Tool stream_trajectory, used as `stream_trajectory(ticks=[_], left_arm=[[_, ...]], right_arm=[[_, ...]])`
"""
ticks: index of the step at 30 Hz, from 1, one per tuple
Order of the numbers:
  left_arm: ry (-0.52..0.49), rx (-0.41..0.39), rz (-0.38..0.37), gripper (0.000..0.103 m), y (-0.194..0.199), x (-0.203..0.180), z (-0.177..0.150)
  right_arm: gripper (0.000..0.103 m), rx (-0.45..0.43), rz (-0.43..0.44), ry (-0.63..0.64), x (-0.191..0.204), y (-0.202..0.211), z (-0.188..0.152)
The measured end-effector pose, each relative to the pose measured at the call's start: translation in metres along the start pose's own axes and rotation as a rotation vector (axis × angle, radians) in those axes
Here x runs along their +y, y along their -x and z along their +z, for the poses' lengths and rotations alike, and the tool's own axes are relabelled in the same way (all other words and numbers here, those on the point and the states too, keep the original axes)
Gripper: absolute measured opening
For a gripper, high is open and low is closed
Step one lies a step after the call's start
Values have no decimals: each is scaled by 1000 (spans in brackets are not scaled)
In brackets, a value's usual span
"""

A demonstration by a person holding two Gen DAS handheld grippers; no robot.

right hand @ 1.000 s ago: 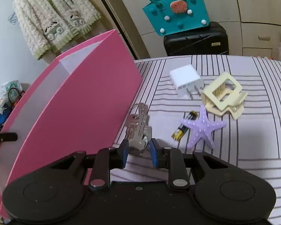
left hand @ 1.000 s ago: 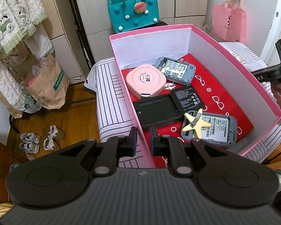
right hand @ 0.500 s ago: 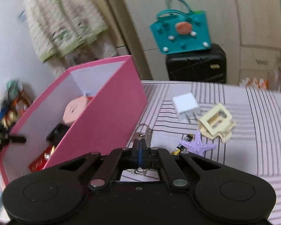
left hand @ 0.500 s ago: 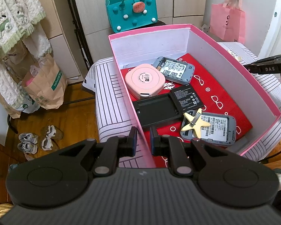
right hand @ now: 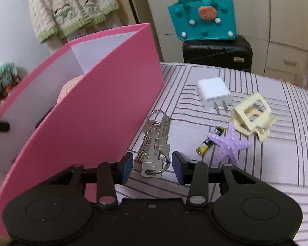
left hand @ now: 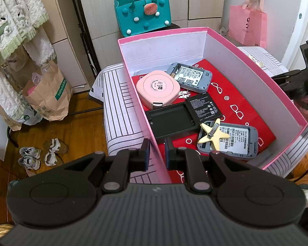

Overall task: Organize rigid objects
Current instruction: 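Move the right gripper back to the silver keys and grasp them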

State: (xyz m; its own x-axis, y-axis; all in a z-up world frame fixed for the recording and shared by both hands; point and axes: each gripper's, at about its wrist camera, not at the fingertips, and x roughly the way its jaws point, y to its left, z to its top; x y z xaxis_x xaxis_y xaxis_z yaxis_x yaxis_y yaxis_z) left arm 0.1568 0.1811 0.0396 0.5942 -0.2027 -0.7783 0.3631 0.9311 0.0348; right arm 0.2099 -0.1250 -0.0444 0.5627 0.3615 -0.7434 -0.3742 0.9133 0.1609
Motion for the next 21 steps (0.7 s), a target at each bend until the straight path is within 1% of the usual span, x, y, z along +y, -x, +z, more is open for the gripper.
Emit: stream_trajectory(ticks=[4,6,8,11,12,15,16,17,21], left_arm=[[0,0,0,14,0,0,0],[2,-1,-2,14,0,0,0],[2,-1,-3,14,0,0,1],[2,-2,-3,14,0,0,0],[3,-2,-4,14,0,0,0],[2,-3,-2,14,0,0,0],[4,-3,-4,14,0,0,0],[4,-4,-3,14,0,0,0],[7,-3,-5,14,0,0,0]], right_arm=[[47,-27,-67,115,10,-1,-5],[46,-36,-57,127,5,2,-7],[29,-31,-58,134,3,8,-9],[27,-2,-42,98,-4,17,-13],[22,-9,-35,83,-6,22,-15],[17,-24,-19,31,-12,35,-18],[11,-31,-19,18,-14,39,-18],[10,-31,-15,2,-16,43,-18],[9,-17,-8,-53,-22,42,-20]])
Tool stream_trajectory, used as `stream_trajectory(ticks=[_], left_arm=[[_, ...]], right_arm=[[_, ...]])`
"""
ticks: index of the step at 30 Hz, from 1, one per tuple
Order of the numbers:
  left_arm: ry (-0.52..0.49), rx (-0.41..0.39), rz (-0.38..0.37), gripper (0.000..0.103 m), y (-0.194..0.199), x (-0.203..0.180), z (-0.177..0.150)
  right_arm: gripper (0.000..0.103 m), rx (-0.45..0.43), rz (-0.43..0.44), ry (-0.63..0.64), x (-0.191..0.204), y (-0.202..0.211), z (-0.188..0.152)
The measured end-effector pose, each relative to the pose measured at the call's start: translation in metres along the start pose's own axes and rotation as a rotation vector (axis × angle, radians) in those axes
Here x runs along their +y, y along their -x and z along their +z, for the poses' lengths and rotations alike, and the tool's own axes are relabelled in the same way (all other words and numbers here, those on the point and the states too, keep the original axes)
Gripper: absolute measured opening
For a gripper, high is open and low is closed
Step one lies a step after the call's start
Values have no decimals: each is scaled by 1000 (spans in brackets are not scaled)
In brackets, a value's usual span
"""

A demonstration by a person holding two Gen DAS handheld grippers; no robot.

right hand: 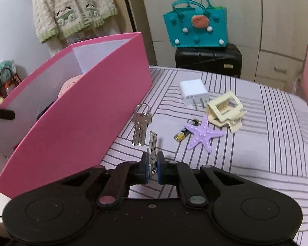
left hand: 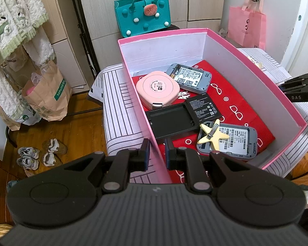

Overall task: Organize rigid objects
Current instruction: 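Move the right gripper back to the silver keys and grasp them, then carry the silver keys into the pink box and open the right gripper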

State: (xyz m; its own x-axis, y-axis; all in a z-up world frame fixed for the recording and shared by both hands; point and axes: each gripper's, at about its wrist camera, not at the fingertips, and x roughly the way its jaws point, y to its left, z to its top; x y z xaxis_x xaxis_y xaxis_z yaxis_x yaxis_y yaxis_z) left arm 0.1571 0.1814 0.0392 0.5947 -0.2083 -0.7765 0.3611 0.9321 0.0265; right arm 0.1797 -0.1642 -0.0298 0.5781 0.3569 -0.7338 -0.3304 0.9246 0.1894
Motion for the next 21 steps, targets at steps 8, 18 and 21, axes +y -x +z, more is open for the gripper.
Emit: stream_trajectory(ticks=[8,18,21], left_arm=[[-6,0,5,14,0,0,0],[-19,-10,16,14,-1,-4,-1],[-16,-5,13,14,-1,-3,-1]], right_arm=[[9,-16,40,-60,-1,4,10],[9,-99,-14,70,24,42,50],[9,-129,-8,91,31,57,63]])
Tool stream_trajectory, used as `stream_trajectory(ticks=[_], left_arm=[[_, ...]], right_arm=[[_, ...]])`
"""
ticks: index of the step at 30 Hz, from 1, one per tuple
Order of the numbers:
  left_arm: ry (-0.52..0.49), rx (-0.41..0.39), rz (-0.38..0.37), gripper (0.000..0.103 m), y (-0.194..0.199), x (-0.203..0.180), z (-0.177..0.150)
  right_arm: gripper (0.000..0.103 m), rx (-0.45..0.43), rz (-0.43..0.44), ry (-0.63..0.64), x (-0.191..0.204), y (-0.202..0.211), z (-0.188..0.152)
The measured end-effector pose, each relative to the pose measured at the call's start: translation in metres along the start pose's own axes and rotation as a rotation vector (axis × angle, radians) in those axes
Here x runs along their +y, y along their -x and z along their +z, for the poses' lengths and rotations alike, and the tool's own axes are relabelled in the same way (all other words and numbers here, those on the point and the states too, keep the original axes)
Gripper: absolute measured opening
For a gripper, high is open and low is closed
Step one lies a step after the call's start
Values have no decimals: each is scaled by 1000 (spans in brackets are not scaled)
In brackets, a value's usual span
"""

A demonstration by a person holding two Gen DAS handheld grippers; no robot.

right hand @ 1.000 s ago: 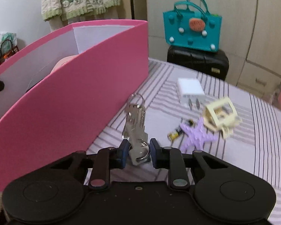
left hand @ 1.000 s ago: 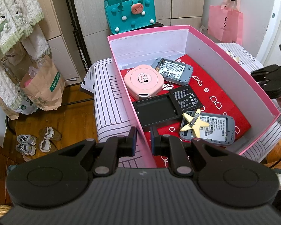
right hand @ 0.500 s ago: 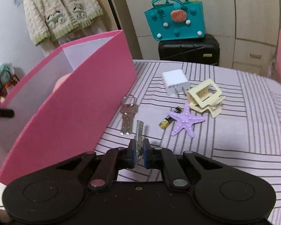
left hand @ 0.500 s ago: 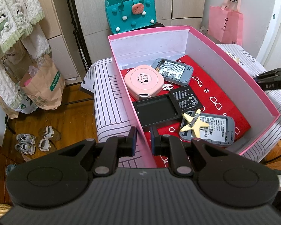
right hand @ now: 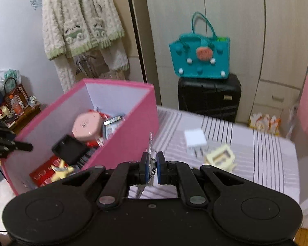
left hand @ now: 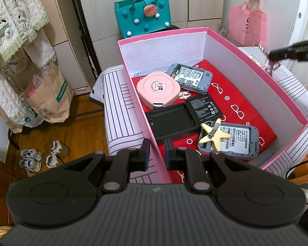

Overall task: Organize rigid objects
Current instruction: 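Carry the silver keys into the pink box and open the right gripper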

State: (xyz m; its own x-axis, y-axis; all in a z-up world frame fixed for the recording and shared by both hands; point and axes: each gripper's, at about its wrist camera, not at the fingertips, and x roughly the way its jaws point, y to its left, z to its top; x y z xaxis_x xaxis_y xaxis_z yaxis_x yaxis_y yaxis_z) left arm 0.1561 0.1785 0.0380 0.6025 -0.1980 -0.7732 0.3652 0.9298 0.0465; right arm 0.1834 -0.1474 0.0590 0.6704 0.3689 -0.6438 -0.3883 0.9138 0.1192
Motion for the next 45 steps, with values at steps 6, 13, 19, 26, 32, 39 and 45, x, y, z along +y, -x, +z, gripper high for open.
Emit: stream_trajectory(ticks=[6,13,19,26,32,39,45], left_arm=[[-13,17,-9,14,0,1,3],[-4,13,-14,14,0,2,2],[-10,15,-13,15,0,2,2],[-28,27,-6,15,-1,0,4],[-28,27,-1,15,0,0,4],[8,9,-17,15,1,4,1],[8,6,-3,15,1,2,1]], right_arm=[[9,-95,13,57,18,32,34],[10,-150,145,55,38,35,63],[10,-65,264,16,49,-15,67],[11,49,183,80,61,-87,56],[16,-24,148,55,52,-71,47],[45,-130,87,-7,23,-15,21],[67,-130,-19,-30,-12,0,-15]])
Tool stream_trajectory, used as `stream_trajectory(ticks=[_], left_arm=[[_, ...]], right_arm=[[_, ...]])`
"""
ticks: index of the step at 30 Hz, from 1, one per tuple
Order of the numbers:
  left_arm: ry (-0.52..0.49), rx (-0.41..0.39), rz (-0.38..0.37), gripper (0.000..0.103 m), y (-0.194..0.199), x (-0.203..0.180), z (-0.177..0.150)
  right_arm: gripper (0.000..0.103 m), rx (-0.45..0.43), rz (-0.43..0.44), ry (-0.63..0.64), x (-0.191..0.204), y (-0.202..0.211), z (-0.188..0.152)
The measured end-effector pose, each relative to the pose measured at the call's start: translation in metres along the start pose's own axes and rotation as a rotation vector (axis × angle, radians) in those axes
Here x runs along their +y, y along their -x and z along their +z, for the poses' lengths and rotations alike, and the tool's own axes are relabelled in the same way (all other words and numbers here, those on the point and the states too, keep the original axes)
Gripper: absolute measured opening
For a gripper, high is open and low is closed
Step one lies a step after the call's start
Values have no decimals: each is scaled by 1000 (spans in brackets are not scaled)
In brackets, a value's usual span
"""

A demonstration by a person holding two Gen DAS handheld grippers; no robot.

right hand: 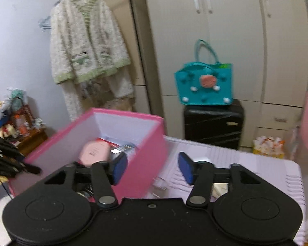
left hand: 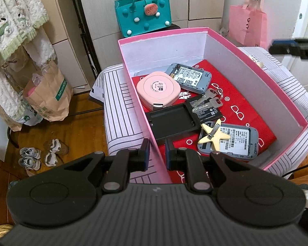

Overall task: Organize rigid objects
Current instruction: 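Carry the silver keys into the pink box and open the right gripper, then return the right gripper to the table and grasp the purple starfish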

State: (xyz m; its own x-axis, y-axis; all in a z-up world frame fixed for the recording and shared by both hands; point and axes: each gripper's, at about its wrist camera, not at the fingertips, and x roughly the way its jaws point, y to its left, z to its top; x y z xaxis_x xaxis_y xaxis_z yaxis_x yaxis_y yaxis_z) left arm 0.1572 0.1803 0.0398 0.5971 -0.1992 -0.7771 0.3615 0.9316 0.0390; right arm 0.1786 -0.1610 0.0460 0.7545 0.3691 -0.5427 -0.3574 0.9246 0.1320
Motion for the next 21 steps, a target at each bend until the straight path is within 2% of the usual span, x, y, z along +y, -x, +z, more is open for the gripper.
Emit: stream_trajectory(ticks=[7,11,14,15,17,21], left_arm=[[-17,-2,4,15,0,-2,0],[-24,-3,7,15,0,-2,0],[-26,-5,6,15,0,-2,-1],[-25,-5,5,15,0,-2,-1],[-21,-6,2,15,0,-1,-1],[-23,-4,2,15,0,-1,-1]], right_arm=[[67,81,-69,-111,-48,-17,-49],[67,104,-79,-94,-53,-33,-68],[66,124,-71,-59,-53,-44,-69],[65,152,-64,-48,-53,-49,-68],[48,179,-71,-41,-50,-56,-66],[48,181,-128,-11,-51,-70,-63]])
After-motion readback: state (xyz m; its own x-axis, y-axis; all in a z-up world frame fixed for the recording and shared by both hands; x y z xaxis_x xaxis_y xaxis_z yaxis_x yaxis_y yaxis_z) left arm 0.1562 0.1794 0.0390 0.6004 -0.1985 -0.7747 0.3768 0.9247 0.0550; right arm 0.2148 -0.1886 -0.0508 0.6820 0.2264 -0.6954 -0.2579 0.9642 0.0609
